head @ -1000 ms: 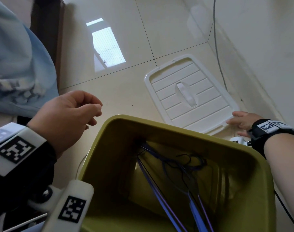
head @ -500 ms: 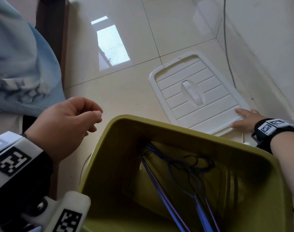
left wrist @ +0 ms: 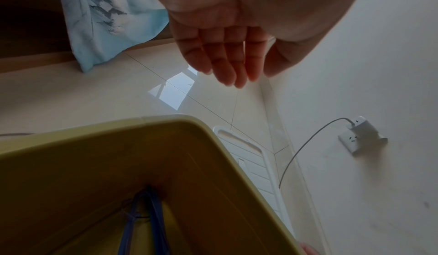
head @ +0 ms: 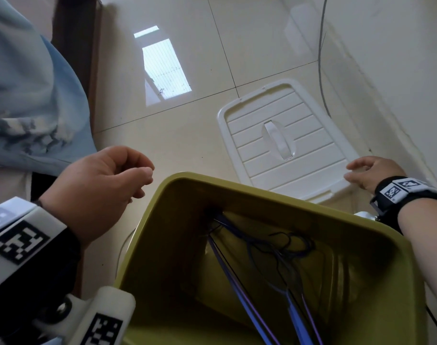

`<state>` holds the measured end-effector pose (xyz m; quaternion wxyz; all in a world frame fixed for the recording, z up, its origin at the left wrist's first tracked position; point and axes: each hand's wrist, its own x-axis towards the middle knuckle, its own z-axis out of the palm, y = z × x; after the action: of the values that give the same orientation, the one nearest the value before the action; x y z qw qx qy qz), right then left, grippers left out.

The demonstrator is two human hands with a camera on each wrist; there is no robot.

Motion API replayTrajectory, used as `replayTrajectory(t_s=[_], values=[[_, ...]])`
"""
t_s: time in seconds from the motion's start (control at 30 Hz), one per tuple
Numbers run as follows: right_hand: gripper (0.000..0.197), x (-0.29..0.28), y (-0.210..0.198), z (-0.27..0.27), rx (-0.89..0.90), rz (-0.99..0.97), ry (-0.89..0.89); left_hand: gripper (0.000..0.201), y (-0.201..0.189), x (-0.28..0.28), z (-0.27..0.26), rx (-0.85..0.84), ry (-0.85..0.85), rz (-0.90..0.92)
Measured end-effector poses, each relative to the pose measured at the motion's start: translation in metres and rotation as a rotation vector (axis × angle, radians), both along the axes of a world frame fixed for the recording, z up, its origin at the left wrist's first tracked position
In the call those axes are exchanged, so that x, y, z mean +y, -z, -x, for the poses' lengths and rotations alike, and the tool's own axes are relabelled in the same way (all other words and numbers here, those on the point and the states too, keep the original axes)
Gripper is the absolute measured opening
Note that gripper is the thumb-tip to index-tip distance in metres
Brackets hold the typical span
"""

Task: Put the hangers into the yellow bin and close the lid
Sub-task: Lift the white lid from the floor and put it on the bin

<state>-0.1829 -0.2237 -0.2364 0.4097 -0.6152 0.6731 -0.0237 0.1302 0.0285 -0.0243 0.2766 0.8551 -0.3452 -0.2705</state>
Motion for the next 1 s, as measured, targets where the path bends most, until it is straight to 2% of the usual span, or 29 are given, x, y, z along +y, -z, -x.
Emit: replayTrajectory(t_s=[0.07,0.13,0.17,0.27,0.33,0.43,0.53,0.63,0.73,0.83,1.0], values=[[0.041,-0.002,-0.008,-0.002,0.012,0.04,0.006,0.007,-0.002,-0.002,0.003,-0.006,-0.001,0.005],[0.07,-0.008,-0.02,-0.002,-0.021,-0.014,0.025,0.008,-0.004,-0.005,0.008,-0.003,0.01,0.009],[0.075,-0.012,-0.024,-0.004,-0.053,-0.05,0.035,0.01,-0.006,-0.006,0.01,0.001,0.018,0.01],[0.048,-0.023,-0.044,-0.008,-0.18,-0.096,0.007,0.018,-0.013,-0.012,0.019,0.021,0.051,0.017],[0.04,-0.025,-0.064,-0.014,-0.319,-0.061,0.021,0.014,-0.018,-0.014,0.023,0.033,0.066,0.024],[0.037,-0.024,-0.099,-0.028,-0.47,0.017,-0.034,0.015,-0.025,-0.013,0.027,0.037,0.072,0.042],[0.033,-0.015,-0.138,-0.041,-0.435,0.127,-0.251,0.014,-0.033,-0.011,0.032,0.032,0.069,0.073],[0.029,0.005,-0.18,-0.049,-0.406,0.261,-0.348,0.004,-0.045,-0.004,0.036,0.026,0.071,0.115],[0.024,0.029,-0.224,-0.049,-0.415,0.392,-0.384,0.007,-0.059,0.003,0.041,0.001,0.07,0.15],[0.028,0.062,-0.274,-0.04,-0.456,0.479,-0.396,0.006,-0.075,0.016,0.043,-0.026,0.077,0.188],[0.036,0.11,-0.35,-0.017,-0.742,0.522,-0.243,0.006,-0.105,0.037,0.043,-0.001,0.023,0.284]])
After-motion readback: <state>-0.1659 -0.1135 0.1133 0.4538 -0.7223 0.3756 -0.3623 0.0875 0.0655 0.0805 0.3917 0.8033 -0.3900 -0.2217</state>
